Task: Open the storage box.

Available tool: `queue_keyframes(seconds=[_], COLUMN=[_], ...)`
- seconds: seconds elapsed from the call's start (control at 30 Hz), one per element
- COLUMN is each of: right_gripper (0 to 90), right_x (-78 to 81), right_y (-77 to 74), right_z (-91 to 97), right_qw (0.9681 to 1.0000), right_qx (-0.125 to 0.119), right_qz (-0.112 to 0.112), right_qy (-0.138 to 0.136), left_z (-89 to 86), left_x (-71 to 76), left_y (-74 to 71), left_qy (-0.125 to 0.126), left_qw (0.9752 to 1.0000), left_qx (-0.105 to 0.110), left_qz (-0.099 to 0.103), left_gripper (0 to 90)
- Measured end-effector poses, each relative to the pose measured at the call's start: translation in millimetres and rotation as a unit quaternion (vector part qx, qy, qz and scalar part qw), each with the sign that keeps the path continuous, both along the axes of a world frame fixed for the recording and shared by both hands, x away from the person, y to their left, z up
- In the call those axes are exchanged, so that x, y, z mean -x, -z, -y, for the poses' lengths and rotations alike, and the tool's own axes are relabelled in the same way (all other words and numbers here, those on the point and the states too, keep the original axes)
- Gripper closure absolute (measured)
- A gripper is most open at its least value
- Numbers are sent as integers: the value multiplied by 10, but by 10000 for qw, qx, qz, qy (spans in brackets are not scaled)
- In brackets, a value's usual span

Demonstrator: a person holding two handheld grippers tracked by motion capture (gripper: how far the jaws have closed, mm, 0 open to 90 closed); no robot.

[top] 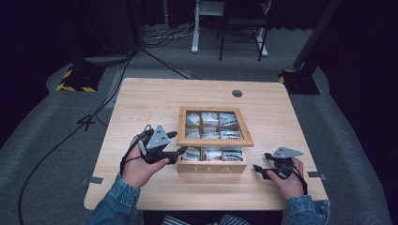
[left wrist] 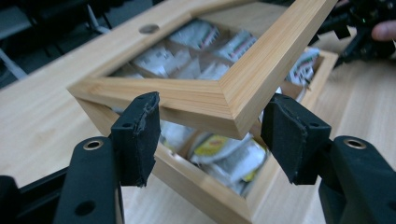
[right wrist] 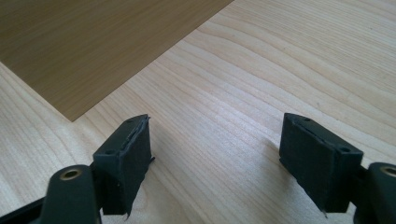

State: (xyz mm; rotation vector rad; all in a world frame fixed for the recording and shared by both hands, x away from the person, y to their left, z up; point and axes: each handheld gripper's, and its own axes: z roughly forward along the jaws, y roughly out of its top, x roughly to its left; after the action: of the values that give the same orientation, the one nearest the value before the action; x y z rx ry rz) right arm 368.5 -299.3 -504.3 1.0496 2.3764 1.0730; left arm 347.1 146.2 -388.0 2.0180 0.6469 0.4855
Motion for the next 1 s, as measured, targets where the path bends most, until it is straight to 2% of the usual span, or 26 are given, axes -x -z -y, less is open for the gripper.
queue_keyframes(seconds=[0.13, 0.37, 0.5, 0.73, 0.83, 0.93, 1.0], right_gripper=[257, 260, 262, 262, 262, 262, 262], right_x=[0, -1, -1, 0, 3, 12, 21], right_y=[0, -2, -1, -3, -3, -2, -3], right_z=[0, 4, 3, 6, 7, 13, 18], right_qw=[10000, 10000, 10000, 10000, 10000, 9999, 9999], right_qx=[0, -9, -7, -2, -4, -9, -2], right_qz=[-2, -10, 1, -8, -11, -9, -6], right_qy=[1, 8, 13, 49, 70, 121, 155], left_z=[-3, 18, 47, 32, 32, 45, 39], left_x=[-33, -110, -162, -292, -328, -348, -362], left_y=[-77, -167, -241, -342, -361, -356, -358], left_qy=[-111, -185, -319, -439, -501, -578, -576], left_qw=[9997, 9991, 9979, 9956, 9950, 9949, 9946], left_qx=[141, 306, 360, 754, 772, 664, 708], left_qz=[149, 209, 433, 345, 382, 492, 490], left_gripper=[389, 409, 413, 417, 432, 471, 472])
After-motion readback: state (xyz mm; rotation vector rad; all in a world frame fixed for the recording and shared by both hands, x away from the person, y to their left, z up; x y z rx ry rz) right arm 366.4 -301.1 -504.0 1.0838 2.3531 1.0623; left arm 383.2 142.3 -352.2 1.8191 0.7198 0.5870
